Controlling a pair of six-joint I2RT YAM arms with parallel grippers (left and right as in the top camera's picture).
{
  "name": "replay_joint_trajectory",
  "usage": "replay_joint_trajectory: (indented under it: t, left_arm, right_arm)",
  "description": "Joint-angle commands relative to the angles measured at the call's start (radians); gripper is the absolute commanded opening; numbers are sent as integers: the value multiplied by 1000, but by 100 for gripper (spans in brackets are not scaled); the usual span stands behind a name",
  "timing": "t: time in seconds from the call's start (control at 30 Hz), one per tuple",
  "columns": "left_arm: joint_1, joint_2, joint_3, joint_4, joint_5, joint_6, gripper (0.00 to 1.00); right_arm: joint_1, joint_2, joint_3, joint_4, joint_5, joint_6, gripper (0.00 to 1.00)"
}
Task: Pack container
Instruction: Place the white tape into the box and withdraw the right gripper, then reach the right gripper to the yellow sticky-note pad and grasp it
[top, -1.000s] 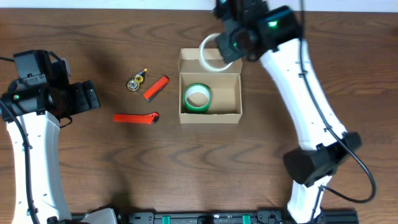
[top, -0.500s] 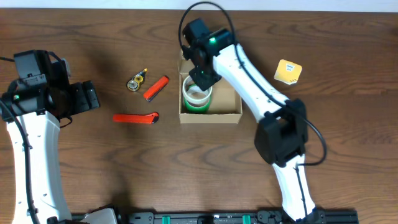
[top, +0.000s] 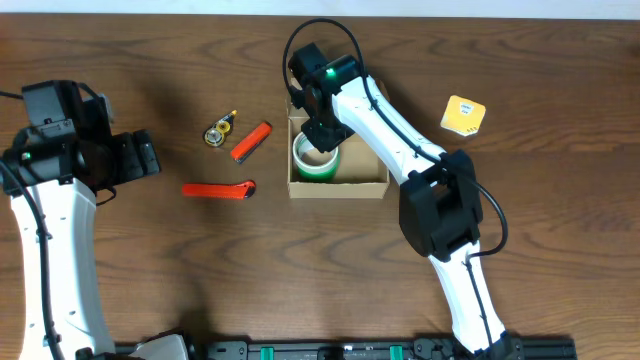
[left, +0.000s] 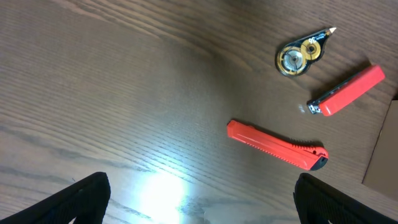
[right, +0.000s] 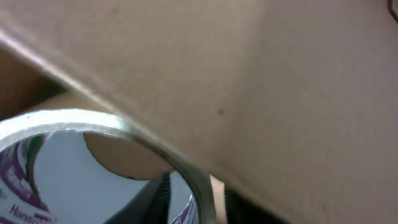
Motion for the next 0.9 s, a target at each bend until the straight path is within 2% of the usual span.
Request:
replay_joint_trajectory:
  t: [0.0,0.27,0.57,0.73,0.87]
  left_arm:
    - [7,5,12,0,3,-4,95]
    - [7,5,12,5,3,-4,95]
    - [7,5,12,7,3,-4,95]
    - [7,5,12,7,3,-4,95]
    - [7,5,12,7,3,-4,95]
  right_arm:
    - [18,4,3,-5,2,6,34]
    - [18,-116,3,-24,10,6,34]
    - [10,-335,3,-48,117,26,43]
    - [-66,-388,2,-82,166,60,45]
    - [-182,-405,-4,-80,165,86,47]
